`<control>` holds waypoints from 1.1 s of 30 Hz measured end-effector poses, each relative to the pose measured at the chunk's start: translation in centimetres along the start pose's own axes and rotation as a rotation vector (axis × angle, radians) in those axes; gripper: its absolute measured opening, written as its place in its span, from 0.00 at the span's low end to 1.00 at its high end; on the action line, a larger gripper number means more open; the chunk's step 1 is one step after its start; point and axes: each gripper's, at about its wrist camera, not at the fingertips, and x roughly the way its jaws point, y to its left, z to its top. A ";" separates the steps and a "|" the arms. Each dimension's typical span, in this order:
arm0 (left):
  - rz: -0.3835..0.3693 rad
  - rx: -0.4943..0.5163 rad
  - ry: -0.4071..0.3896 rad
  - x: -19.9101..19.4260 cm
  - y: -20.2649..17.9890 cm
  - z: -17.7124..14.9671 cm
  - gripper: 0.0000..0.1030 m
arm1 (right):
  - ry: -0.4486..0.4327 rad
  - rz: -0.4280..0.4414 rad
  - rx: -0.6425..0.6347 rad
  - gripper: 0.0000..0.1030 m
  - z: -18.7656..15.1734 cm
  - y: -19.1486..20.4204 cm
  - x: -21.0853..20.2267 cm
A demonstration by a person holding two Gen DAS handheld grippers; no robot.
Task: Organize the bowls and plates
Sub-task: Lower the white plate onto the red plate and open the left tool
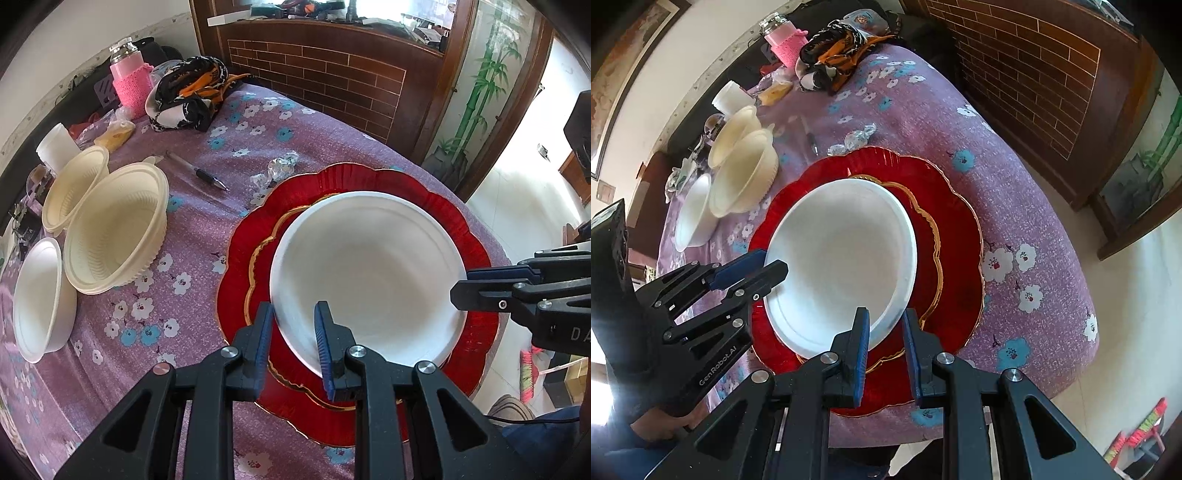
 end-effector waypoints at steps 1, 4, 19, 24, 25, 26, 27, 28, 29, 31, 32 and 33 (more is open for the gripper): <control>-0.001 -0.001 -0.001 0.0 0.0 0.0 0.21 | 0.000 -0.001 0.001 0.20 0.0 0.0 0.0; -0.003 0.002 -0.001 -0.1 0.0 -0.1 0.22 | 0.001 -0.003 0.007 0.20 -0.1 0.0 0.0; 0.005 -0.017 -0.056 -2.7 0.2 -1.0 0.33 | -0.064 -0.020 0.054 0.23 -0.9 -0.5 -2.1; 0.015 -0.040 -0.086 -4.2 1.0 -1.6 0.33 | -0.084 -0.016 0.051 0.23 -1.0 0.1 -2.7; 0.021 -0.047 -0.094 -4.6 1.3 -1.7 0.34 | -0.088 -0.014 0.048 0.23 -1.0 0.3 -2.8; 0.025 -0.055 -0.101 -4.9 1.6 -1.9 0.34 | -0.091 -0.012 0.042 0.23 -0.9 0.6 -2.9; 0.028 -0.061 -0.107 -5.2 1.8 -2.0 0.35 | -0.095 -0.011 0.038 0.23 -0.9 0.8 -3.0; 0.035 -0.070 -0.114 -5.5 2.2 -2.1 0.36 | -0.101 -0.009 0.033 0.23 -0.8 1.1 -3.1; 0.042 -0.081 -0.121 -5.8 2.6 -2.3 0.37 | -0.105 -0.008 0.028 0.23 -0.7 1.3 -3.2; 0.053 -0.099 -0.125 -6.2 3.4 -2.8 0.39 | -0.118 -0.003 0.012 0.25 -0.5 2.1 -3.5; 0.058 -0.108 -0.126 -6.3 3.7 -3.0 0.39 | -0.123 -0.001 0.005 0.26 -0.4 2.5 -3.6; 0.065 -0.121 -0.124 -6.5 4.2 -3.3 0.39 | -0.125 0.003 0.000 0.27 -0.2 2.8 -3.6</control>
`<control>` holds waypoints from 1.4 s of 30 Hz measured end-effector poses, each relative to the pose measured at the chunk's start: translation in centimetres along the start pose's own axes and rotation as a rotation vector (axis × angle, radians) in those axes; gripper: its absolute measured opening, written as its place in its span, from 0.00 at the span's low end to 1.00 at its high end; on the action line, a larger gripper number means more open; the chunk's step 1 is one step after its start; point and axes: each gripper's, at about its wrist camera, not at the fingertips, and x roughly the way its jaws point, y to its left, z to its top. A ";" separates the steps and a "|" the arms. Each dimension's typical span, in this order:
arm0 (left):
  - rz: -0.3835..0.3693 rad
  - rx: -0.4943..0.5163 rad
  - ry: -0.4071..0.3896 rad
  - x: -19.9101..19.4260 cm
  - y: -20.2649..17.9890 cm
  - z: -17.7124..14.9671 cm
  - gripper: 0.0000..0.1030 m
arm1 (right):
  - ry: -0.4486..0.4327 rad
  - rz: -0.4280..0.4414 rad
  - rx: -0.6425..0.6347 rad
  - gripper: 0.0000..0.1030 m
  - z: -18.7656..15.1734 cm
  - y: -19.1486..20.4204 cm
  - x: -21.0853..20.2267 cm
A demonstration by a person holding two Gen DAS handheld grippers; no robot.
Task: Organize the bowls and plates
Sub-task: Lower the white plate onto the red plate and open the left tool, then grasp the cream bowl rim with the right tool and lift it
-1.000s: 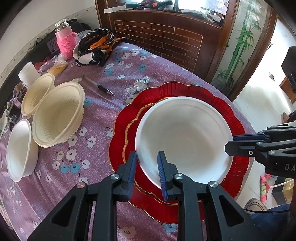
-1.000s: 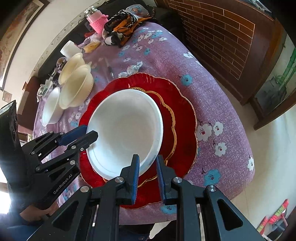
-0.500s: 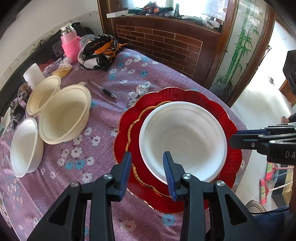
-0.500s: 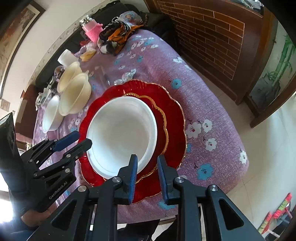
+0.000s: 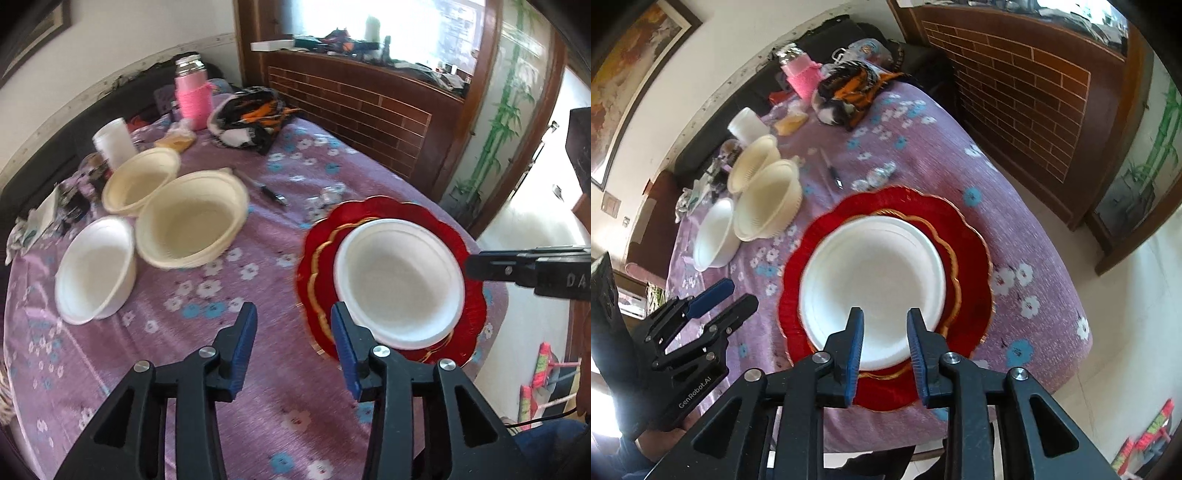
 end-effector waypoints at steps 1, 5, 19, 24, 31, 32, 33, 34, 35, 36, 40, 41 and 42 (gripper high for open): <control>0.007 -0.010 0.000 -0.1 0.4 -0.3 0.39 | -0.002 0.006 -0.006 0.28 0.2 0.4 0.0; 0.036 -0.054 0.005 -0.6 2.2 -1.3 0.39 | -0.002 0.027 -0.034 0.30 0.7 2.0 0.4; 0.146 -0.201 0.025 -2.7 8.4 -5.1 0.40 | 0.081 0.149 -0.152 0.35 5.1 9.2 4.4; 0.187 -0.256 0.033 -3.7 10.3 -6.6 0.40 | 0.094 0.142 -0.150 0.38 8.6 10.8 6.8; 0.237 -0.320 0.048 -4.8 12.4 -8.6 0.40 | 0.125 0.095 -0.152 0.40 12.9 11.9 11.8; 0.244 -0.333 0.052 -4.9 12.7 -8.9 0.40 | 0.128 0.089 -0.151 0.40 13.2 11.9 12.3; 0.250 -0.342 0.055 -5.0 13.0 -9.2 0.40 | 0.134 0.083 -0.148 0.40 13.6 11.9 13.2; 0.256 -0.352 0.057 -5.1 13.3 -9.4 0.40 | 0.142 0.073 -0.142 0.40 13.9 11.9 13.8; 0.262 -0.363 0.060 -5.2 13.6 -9.6 0.40 | 0.153 0.064 -0.137 0.40 14.2 11.9 14.6; 0.265 -0.369 0.061 -5.3 13.7 -9.7 0.40 | 0.158 0.064 -0.137 0.40 14.4 11.9 15.1; 0.277 -0.390 0.065 -5.4 14.2 -10.2 0.40 | 0.181 0.037 -0.126 0.40 15.0 11.8 17.1; 0.278 -0.393 0.067 -5.4 14.3 -10.2 0.40 | 0.198 0.044 -0.116 0.40 15.1 11.7 17.8; 0.279 -0.396 0.069 -5.4 14.3 -10.3 0.40 | 0.207 0.048 -0.113 0.40 15.1 11.7 18.2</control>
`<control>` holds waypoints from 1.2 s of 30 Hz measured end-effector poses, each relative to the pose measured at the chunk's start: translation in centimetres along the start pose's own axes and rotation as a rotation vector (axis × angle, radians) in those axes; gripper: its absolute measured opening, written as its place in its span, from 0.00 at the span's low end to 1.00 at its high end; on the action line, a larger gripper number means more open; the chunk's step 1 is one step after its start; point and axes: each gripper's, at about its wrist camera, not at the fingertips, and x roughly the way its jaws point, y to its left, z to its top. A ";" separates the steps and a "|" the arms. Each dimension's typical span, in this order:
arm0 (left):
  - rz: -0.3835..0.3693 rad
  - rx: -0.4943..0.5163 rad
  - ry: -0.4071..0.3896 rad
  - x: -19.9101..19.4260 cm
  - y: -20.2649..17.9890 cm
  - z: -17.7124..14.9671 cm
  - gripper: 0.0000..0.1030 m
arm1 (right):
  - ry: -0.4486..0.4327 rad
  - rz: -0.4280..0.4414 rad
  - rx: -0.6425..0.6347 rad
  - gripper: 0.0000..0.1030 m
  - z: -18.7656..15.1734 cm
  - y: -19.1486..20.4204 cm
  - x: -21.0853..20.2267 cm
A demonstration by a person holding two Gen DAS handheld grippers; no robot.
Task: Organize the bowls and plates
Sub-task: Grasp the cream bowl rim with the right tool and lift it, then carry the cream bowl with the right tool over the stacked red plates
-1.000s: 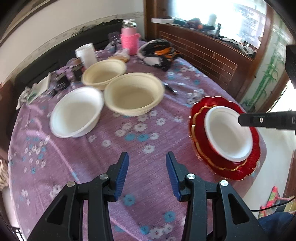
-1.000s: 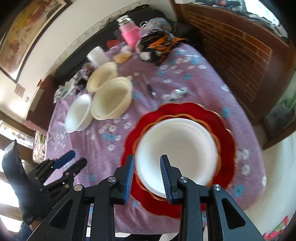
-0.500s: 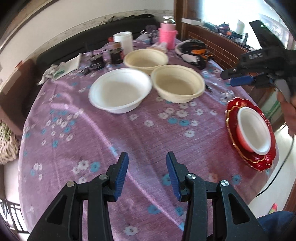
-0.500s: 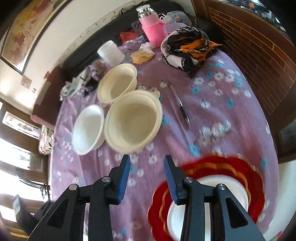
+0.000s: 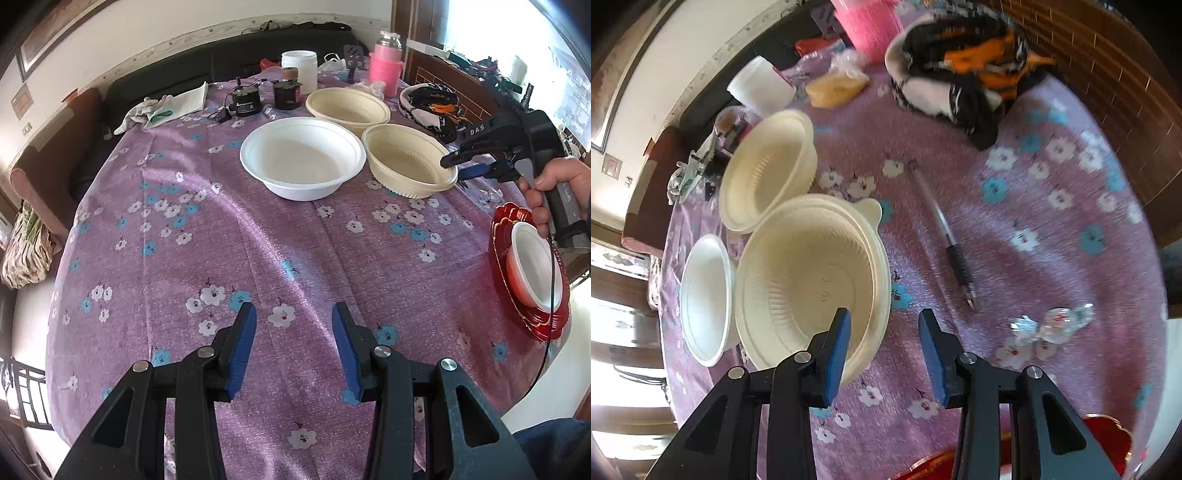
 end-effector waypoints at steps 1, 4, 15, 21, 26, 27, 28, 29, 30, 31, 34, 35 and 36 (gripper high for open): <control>0.000 -0.001 0.001 0.0 0.0 0.0 0.40 | 0.011 0.000 0.000 0.39 0.1 -0.1 0.5; 0.001 -0.002 -0.002 0.1 0.0 0.1 0.40 | 0.039 0.014 -0.010 0.15 0.0 -0.1 1.4; -0.036 -0.032 -0.007 0.5 0.6 0.9 0.41 | 0.218 0.140 -0.138 0.11 -7.3 3.2 0.8; -0.056 -0.057 0.010 1.2 1.2 0.7 0.47 | 0.255 0.178 -0.336 0.13 -12.5 7.8 -0.3; -0.067 -0.050 0.014 1.7 1.0 1.0 0.49 | 0.138 0.127 -0.358 0.30 -14.0 8.5 -2.1; -0.072 -0.046 0.014 1.8 1.0 1.2 0.51 | 0.128 0.122 -0.344 0.31 -13.9 8.3 -2.1; -0.077 -0.042 0.013 1.9 0.9 1.4 0.53 | 0.118 0.118 -0.328 0.31 -14.0 7.9 -2.3; -0.084 -0.039 0.013 2.0 0.9 1.5 0.54 | 0.113 0.124 -0.307 0.31 -14.1 7.5 -2.4; -0.092 -0.035 0.017 2.2 0.7 1.7 0.56 | 0.110 0.130 -0.292 0.31 -14.2 7.1 -2.5; -0.095 -0.032 0.022 2.4 0.6 1.8 0.56 | 0.108 0.130 -0.281 0.31 -14.1 7.0 -2.4; -0.112 -0.023 0.047 3.2 0.2 1.9 0.56 | 0.097 0.126 -0.252 0.31 -13.7 6.7 -2.5; -0.118 -0.018 0.053 3.3 0.0 1.9 0.56 | 0.091 0.126 -0.246 0.31 -13.7 6.5 -2.5; -0.123 -0.011 0.061 3.4 -0.2 1.9 0.56 | 0.088 0.120 -0.244 0.31 -13.6 6.7 -2.4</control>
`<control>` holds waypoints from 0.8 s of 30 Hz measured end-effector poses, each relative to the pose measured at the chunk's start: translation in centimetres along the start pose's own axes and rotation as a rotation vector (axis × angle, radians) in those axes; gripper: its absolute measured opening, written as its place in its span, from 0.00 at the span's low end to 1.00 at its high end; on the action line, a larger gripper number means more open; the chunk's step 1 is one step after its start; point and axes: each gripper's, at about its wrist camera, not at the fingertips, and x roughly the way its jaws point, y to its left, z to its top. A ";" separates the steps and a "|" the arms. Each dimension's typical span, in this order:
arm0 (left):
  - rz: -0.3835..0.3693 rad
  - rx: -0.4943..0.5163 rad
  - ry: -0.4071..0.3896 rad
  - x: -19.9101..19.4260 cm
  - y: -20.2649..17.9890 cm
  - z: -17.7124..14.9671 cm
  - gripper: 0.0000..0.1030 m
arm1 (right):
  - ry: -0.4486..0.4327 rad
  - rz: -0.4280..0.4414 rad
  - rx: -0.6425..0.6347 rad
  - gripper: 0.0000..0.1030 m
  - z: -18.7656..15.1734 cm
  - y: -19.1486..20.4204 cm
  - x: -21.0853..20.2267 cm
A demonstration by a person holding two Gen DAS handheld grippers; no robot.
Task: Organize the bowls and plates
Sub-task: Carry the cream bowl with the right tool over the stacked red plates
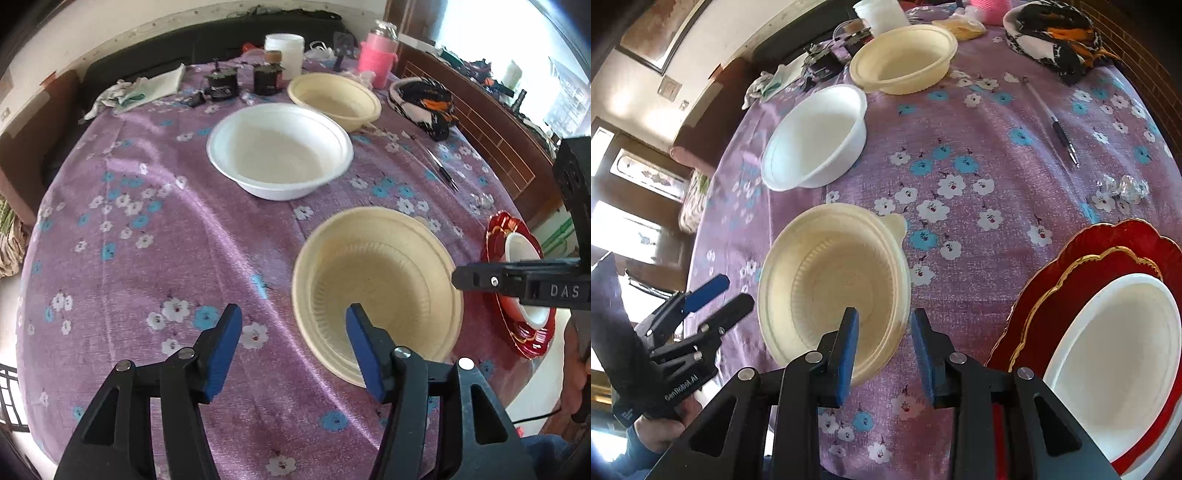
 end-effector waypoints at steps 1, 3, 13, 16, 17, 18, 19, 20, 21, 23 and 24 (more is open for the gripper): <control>-0.008 0.004 0.007 0.0 -0.2 0.0 0.56 | -0.004 -0.005 -0.001 0.31 0.0 -0.1 0.0; -0.016 0.007 0.023 0.2 -0.4 -0.2 0.56 | -0.008 -0.017 -0.001 0.31 0.2 -0.2 0.2; -0.040 0.031 0.060 2.3 -1.0 0.4 0.56 | 0.059 0.034 -0.057 0.28 -1.3 1.4 1.6; -0.023 0.047 0.056 2.6 -1.3 1.2 0.56 | 0.111 0.059 -0.105 0.30 -2.5 2.5 1.7; -0.029 0.040 0.050 2.4 -1.2 1.3 0.56 | 0.128 0.068 -0.119 0.30 -2.9 2.7 1.8; -0.034 0.037 0.046 2.1 -1.1 1.3 0.56 | 0.145 0.076 -0.134 0.30 -3.3 2.9 1.9; -0.036 0.033 0.045 1.8 -0.8 1.2 0.56 | 0.152 0.079 -0.137 0.30 -3.6 2.9 1.7; -0.038 0.028 0.044 1.6 -0.6 1.1 0.56 | 0.153 0.081 -0.136 0.30 -3.8 2.7 1.6; -0.041 0.013 0.040 1.2 -0.2 1.0 0.56 | 0.148 0.084 -0.131 0.30 -4.0 2.5 1.2; -0.044 -0.008 0.037 0.6 0.4 0.7 0.56 | 0.133 0.083 -0.120 0.30 -4.1 1.9 0.5; -0.051 -0.017 0.037 0.4 0.7 0.5 0.56 | 0.119 0.079 -0.113 0.30 -3.9 1.5 0.1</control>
